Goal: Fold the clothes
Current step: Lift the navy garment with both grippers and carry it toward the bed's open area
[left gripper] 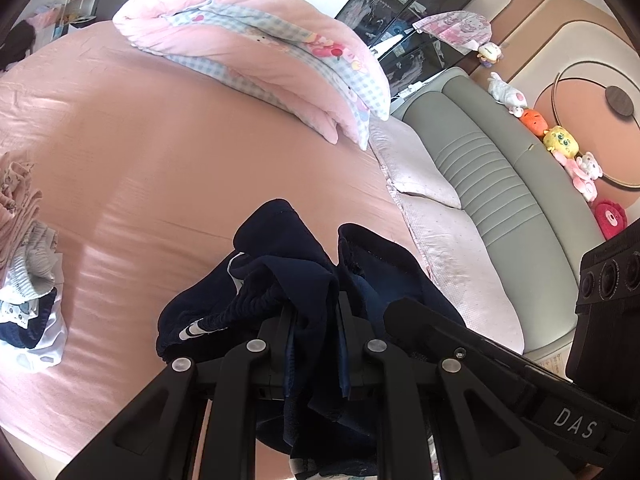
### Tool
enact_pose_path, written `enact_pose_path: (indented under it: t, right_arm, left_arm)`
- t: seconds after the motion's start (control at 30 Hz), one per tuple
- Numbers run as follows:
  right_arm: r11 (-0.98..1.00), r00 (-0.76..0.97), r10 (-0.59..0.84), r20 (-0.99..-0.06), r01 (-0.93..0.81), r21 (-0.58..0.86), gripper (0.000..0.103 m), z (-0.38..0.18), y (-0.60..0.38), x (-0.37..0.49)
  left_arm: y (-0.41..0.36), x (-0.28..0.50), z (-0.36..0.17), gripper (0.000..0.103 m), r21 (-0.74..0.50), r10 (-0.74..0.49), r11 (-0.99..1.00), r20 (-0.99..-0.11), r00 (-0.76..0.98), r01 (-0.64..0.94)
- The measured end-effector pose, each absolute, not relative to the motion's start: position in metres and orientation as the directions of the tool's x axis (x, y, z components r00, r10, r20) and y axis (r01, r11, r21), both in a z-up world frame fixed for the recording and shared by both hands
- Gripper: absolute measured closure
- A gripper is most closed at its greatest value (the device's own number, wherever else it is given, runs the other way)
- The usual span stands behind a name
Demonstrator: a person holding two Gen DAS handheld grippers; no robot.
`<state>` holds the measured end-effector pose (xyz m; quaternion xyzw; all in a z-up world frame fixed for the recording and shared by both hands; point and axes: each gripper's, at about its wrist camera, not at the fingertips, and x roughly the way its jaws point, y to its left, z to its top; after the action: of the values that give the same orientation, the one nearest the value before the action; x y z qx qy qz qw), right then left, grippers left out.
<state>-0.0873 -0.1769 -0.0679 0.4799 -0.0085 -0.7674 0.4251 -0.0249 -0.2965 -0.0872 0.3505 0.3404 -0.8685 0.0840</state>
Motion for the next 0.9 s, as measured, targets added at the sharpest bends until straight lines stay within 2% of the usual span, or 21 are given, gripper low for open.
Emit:
enact_pose_path:
  t: [0.4, 0.9]
  right_arm:
    - [-0.672, -0.113, -0.615, -0.780, 0.592, 0.444, 0.079, -0.116, -0.175, -0.114]
    - [-0.737, -0.062, -0.503, -0.862, 0.551, 0.391, 0.079, -0.187, -0.175, -0.131]
  left_arm:
    - [-0.295, -0.048, -0.131, 0.090, -0.506, 0.129, -0.751, -0.741, -0.659, 0.423]
    - [-0.288, -0.065, -0.194, 0.090, -0.420, 0.132, -0.767, -0.843, -0.522, 0.485]
